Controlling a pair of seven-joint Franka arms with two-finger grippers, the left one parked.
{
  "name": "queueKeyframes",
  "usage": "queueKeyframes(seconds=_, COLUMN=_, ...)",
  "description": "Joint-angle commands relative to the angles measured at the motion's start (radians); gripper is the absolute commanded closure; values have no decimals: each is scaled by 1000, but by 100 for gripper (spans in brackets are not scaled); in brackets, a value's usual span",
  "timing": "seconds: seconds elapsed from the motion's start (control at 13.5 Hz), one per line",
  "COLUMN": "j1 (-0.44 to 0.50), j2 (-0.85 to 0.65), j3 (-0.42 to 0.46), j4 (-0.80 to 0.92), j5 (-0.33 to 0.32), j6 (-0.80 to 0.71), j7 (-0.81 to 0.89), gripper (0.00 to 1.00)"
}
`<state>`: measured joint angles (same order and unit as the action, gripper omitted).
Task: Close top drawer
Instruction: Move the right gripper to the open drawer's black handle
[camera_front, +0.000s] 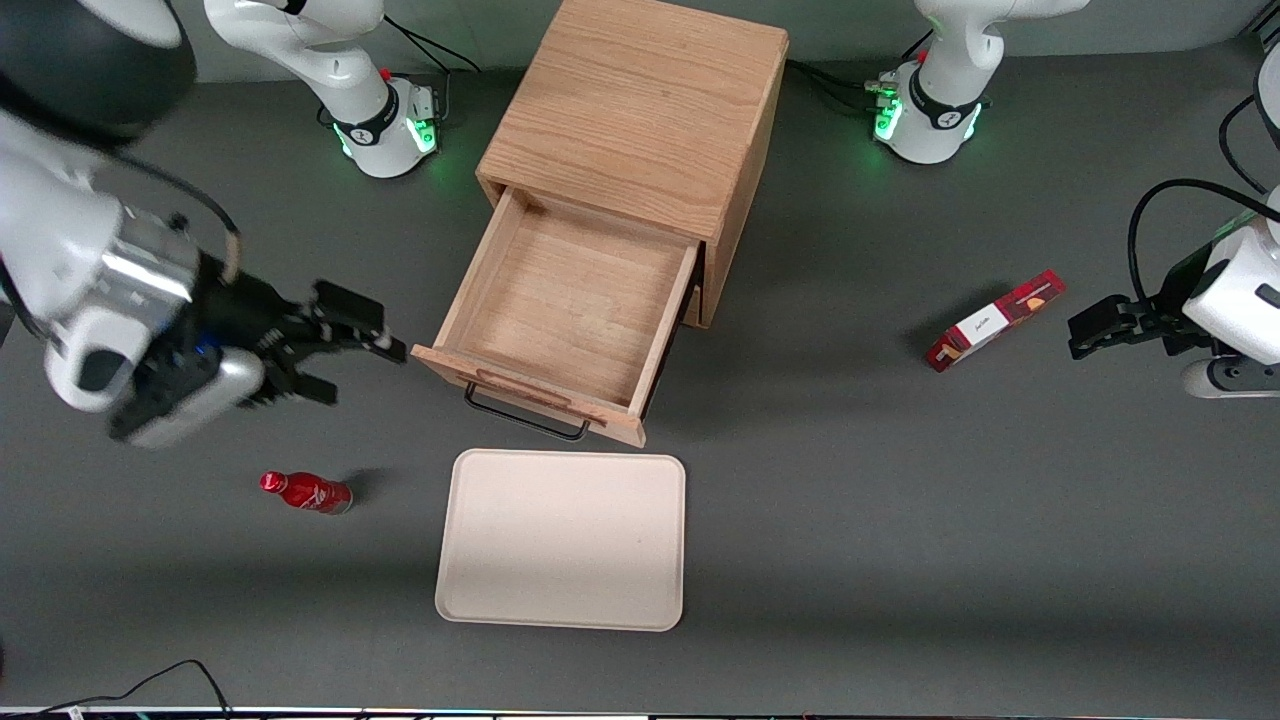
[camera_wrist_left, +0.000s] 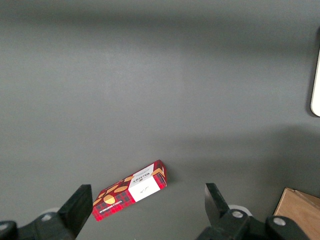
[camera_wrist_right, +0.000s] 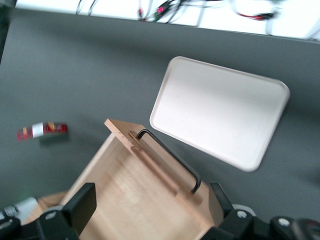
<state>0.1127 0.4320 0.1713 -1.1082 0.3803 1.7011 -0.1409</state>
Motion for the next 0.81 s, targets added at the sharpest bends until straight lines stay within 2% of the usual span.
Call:
queueKeyframes(seconds=0.0, j1=11, j2=100, j3=10, j4=80, j5=-26, j6=-9, j7=-229, gripper=0)
queueKeyframes(seconds=0.15, j1=16, j2=138, j3=13, j4=90, j5=-61, j6=-32, j7=-337, gripper=0)
queueKeyframes(seconds=0.3, j1=42, j2=195, j3=16, j4=141, j5=-136, j6=-76, j7=-419, gripper=0)
queueKeyframes(seconds=0.52, j1=68, j2=330, j3=11, j4=260, j5=-143, j6=-120, j7=-456, gripper=0)
queueKeyframes(seconds=0.74, j1=88, j2=385, j3=8, j4=260, j5=-169, j6=-123, j7=-506, gripper=0)
